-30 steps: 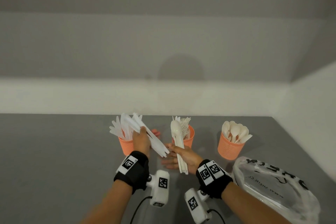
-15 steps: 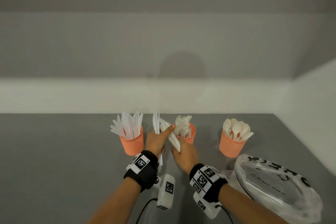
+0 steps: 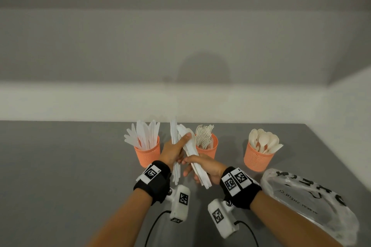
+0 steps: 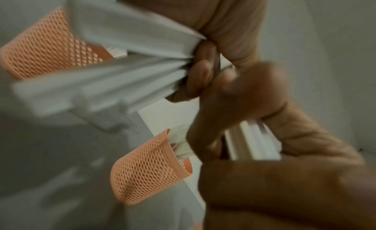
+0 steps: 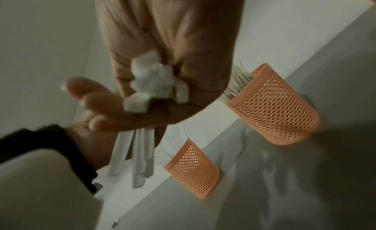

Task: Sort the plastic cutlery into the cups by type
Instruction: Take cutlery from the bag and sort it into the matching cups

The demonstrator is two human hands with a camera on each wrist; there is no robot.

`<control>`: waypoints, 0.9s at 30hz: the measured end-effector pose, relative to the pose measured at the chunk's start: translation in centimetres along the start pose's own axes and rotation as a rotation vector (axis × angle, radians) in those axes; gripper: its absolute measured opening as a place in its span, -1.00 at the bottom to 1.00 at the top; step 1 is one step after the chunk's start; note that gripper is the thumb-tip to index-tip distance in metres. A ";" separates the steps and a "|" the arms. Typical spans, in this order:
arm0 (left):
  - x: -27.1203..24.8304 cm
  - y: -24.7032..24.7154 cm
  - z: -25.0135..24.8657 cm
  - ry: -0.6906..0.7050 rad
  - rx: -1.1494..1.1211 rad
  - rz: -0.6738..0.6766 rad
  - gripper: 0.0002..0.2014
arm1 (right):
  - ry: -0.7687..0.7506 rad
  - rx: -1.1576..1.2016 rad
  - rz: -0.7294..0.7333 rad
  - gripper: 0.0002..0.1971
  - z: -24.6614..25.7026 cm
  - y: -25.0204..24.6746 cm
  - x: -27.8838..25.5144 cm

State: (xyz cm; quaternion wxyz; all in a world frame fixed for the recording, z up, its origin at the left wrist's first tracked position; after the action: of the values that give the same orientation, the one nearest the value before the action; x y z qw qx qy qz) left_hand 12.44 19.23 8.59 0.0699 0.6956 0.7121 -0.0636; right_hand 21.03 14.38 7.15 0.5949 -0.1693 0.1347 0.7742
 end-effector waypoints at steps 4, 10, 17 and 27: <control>-0.2 -1.4 0.0 -0.012 -0.084 -0.111 -0.61 | -0.097 -0.003 -0.167 -0.91 0.5 -1.1 0.9; -0.1 -2.0 -0.1 0.037 -0.098 -0.188 -0.79 | -0.174 0.050 -0.334 -0.86 -0.2 -2.0 2.2; -0.4 -0.5 0.3 0.087 -0.002 -0.242 -0.82 | -0.343 -0.125 -0.378 -0.73 0.9 -1.2 2.7; 0.1 -0.2 0.8 0.078 -0.007 -0.259 -0.80 | -0.186 0.150 -0.358 -0.66 -0.3 -2.3 3.0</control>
State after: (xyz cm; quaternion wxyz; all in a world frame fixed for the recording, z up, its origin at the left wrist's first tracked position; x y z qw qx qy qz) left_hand 12.22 19.15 7.81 0.0358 0.5995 0.7984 -0.0427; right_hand 22.59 17.48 5.57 0.7437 -0.0737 0.1041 0.6562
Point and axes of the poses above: each hand's wrist, its own x-axis towards the middle knuckle, its own y-axis out of the palm, z = x × y, the point moved 8 cm from there along x, towards the middle knuckle, and after that the axes turned 9 degrees about -z, right-handed, at the moved point
